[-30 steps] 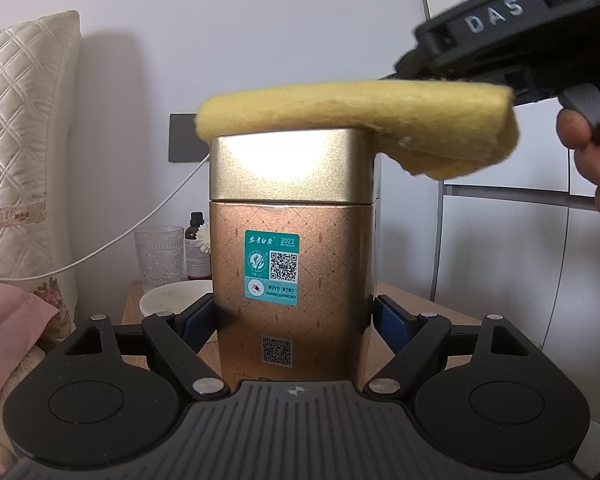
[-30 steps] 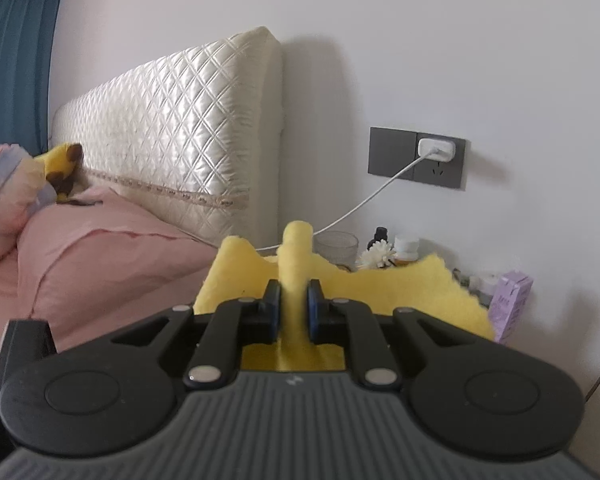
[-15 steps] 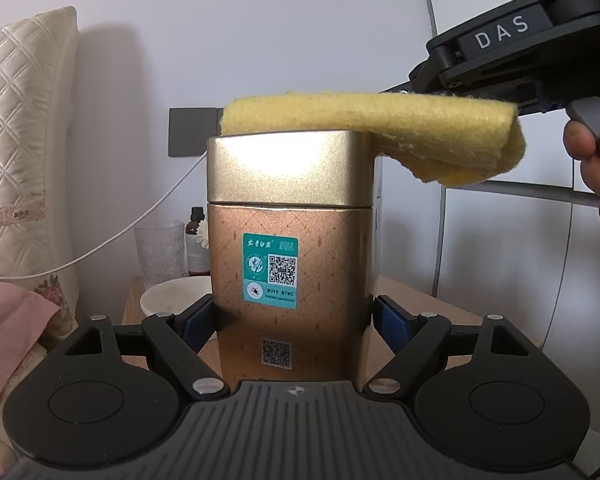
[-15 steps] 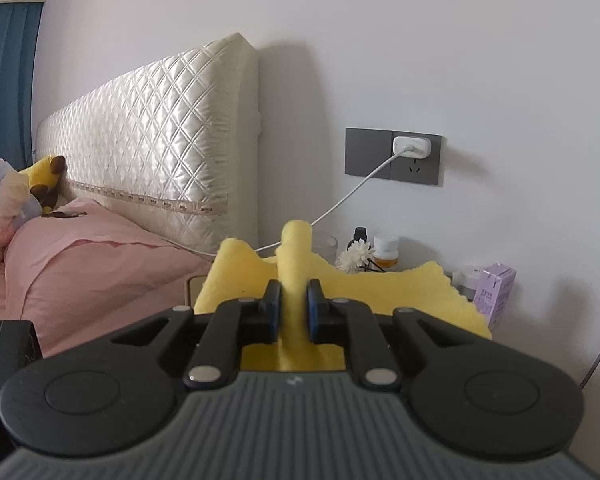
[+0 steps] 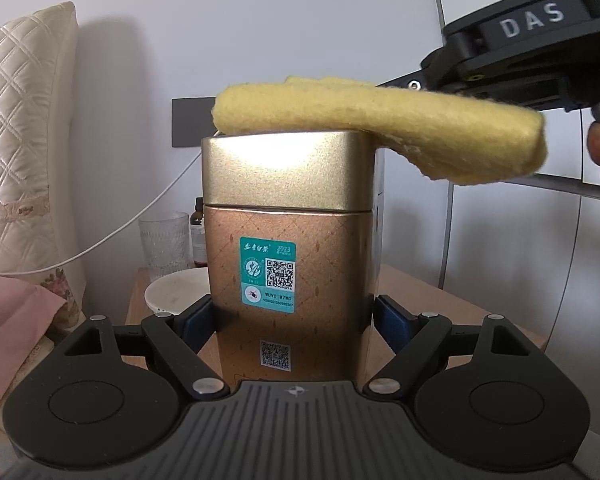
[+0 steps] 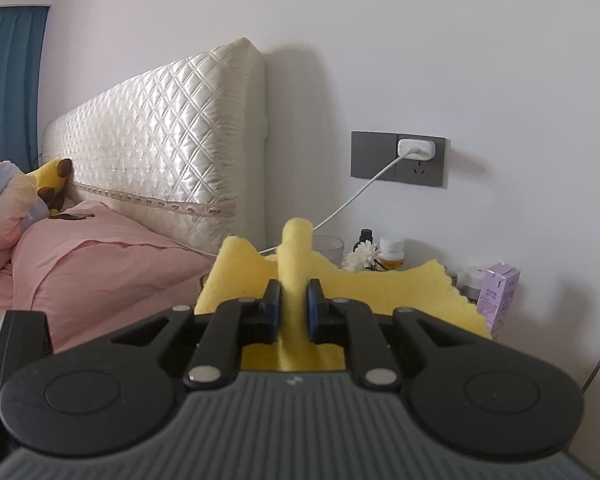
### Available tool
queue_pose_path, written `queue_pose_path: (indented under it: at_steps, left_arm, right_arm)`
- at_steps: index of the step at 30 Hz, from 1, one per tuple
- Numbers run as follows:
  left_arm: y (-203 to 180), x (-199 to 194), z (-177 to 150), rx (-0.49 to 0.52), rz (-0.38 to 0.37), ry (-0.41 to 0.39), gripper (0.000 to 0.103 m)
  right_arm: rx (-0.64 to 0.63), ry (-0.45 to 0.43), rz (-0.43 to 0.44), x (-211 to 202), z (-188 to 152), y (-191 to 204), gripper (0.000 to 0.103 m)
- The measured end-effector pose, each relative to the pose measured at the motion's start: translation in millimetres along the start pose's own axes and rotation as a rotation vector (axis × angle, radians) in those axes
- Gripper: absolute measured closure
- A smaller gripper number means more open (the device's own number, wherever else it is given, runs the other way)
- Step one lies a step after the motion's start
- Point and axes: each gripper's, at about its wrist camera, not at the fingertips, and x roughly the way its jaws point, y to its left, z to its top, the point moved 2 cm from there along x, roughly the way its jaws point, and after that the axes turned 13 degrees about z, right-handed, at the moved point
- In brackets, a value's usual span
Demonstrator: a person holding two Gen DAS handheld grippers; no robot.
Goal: Clean container
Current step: 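Wipe the cloth back and forth across the lid with the right gripper while the left gripper holds the tin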
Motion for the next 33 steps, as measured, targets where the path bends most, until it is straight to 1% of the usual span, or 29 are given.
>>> queue_pose_path:
  at_steps: [4,7,9,12,14,20,24,26,28,30,33]
  left_arm:
    - [-2.7,-2.0,-3.2,-0.001,0.0,-0.01,0.017]
    - [-6.4,-2.0,-3.1,-0.001,0.013,-0.007,0.017]
    - [-8.4,-2.4,-3.4,-0.004,0.022,-0.004,0.017]
    - [-15.5,-3.3,-6.1,0.037,0.054,-0.011,0.019]
    - [-6.0,12.7,7.9,0.061,0.072,-0.015,0.02]
    - [-3.8,11.7,10.7,0.055,0.091,0.012,0.021]
    - [-19.1,-9.8,2.4,0.039,0.091,0.031,0.021]
    - [-20.6,-8.8,5.4,0.028,0.098,0.035,0.021]
    - [-16.7,-4.1,5.9,0.009,0.099,0.04,0.019]
    - [-17.1,-2.6,6.8,0.0,0.094,0.04,0.014]
    - [-24.4,-2.8,5.4,0.036,0.113,0.037,0.011]
  right_arm:
    - [-0.004,0.016,0.012,-5.3,1.0,-3.7,0.089]
    - [-0.023,0.027,-0.016,-4.9,1.3,-11.1,0.089]
    - [-0.009,0.028,-0.022,-3.1,2.2,-20.3,0.089]
    - [0.005,0.024,-0.017,3.0,3.7,-31.0,0.089]
    - [-0.004,0.023,-0.016,9.3,4.9,-33.6,0.089]
    - [-0.006,0.04,0.026,17.6,10.7,-37.6,0.089]
    - [-0.005,0.051,0.056,22.6,14.6,-40.3,0.089]
    - [-0.011,0.051,0.064,25.2,15.8,-39.5,0.089]
    - [-0.017,0.05,0.071,27.9,16.8,-38.4,0.089]
    - [-0.024,0.049,0.078,30.6,17.9,-37.2,0.089]
    - [-0.034,0.047,0.088,34.6,19.4,-35.4,0.089]
